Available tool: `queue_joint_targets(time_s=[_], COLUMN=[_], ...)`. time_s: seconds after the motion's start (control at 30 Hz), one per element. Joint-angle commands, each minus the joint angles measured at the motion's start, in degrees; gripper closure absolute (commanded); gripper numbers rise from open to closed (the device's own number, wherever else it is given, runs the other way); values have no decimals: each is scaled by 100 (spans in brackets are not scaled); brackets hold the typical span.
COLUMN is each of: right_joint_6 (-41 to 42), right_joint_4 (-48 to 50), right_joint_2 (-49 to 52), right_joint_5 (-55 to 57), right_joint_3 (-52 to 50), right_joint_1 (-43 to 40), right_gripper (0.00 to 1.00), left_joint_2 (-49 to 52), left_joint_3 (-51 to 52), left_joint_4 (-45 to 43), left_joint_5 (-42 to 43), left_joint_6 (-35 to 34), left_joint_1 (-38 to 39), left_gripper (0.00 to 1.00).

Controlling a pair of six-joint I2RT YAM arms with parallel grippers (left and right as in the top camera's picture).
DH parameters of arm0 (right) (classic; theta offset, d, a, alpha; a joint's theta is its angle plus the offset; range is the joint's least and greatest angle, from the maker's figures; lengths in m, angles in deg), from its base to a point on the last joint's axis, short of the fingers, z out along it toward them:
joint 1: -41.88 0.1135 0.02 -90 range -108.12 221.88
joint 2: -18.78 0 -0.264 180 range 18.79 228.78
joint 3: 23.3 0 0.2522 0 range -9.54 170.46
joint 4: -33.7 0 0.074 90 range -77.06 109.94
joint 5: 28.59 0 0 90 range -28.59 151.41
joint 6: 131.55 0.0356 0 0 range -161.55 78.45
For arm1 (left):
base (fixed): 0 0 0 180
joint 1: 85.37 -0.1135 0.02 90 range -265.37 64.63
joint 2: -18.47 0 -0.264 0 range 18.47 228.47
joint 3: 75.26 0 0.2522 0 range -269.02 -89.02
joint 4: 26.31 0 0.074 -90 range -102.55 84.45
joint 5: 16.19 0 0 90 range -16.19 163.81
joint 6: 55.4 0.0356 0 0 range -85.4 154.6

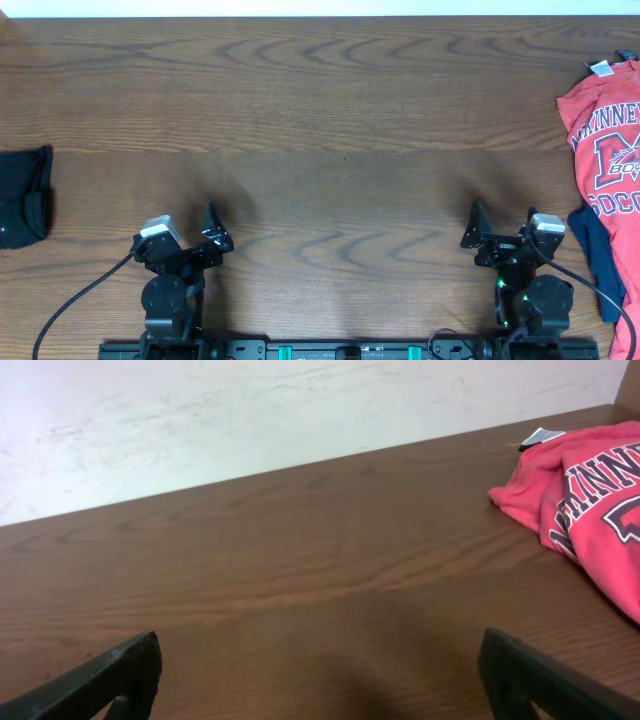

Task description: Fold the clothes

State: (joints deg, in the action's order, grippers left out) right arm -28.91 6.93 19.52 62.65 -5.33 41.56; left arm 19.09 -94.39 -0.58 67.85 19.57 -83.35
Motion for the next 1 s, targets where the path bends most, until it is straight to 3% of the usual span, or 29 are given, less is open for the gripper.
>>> queue_joint_targets(time_s=[0.0, 0.97], right_joint_6=[59, 68], right_joint_4=[9, 20], right_joint_2=[-17, -17], right_joint_5=[-15, -223], right_joint_3=[-31, -31], right_joint_1=[7, 7], right_gripper=[1, 1], left_joint_2=[-35, -35], left_joint_3=[153, 153], left_joint_4=[55, 50], left_joint_5=[-24, -55], left_joint_6=[-11, -11], left_joint_1=[-24, -24], left_gripper=[2, 2])
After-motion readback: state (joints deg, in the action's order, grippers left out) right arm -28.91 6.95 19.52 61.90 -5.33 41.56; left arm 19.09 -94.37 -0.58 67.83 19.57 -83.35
